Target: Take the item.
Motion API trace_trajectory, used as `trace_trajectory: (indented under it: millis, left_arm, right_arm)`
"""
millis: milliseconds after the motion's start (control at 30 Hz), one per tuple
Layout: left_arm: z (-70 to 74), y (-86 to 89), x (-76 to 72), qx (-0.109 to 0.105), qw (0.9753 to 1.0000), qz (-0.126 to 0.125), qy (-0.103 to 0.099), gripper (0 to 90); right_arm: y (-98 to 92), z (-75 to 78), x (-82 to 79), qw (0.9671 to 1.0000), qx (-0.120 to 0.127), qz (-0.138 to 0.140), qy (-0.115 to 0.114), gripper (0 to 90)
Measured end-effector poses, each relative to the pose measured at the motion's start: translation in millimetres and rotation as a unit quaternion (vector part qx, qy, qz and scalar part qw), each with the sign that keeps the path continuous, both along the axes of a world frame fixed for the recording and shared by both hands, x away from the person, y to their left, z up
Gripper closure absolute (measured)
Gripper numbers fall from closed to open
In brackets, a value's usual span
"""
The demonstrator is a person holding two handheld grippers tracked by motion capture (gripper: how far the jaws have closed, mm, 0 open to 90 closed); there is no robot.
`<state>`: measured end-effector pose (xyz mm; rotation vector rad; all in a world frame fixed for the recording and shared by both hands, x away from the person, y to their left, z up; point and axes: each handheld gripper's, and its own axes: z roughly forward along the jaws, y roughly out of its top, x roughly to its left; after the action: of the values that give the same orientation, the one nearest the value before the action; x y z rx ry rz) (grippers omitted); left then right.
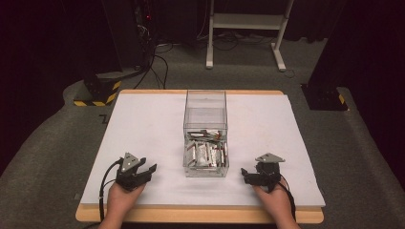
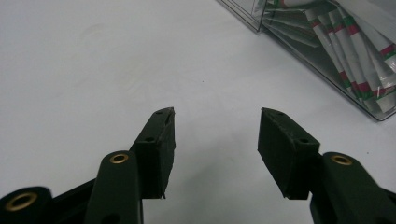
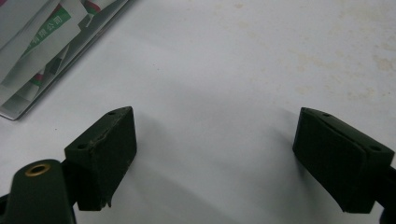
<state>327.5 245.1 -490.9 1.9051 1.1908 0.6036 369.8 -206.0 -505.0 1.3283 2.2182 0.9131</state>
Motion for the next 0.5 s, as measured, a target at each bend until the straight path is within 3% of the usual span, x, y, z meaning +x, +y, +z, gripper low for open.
trace_trajectory:
  millis: [500]
  left_arm:
    - [7.3, -7.5, -3.9, 0.015, 0.9998, 0.002, -0.016, 43.9]
  right_arm:
    - [0.1, 0.0, -0.1, 1.0, 0.0, 0.0, 0.0, 13.2]
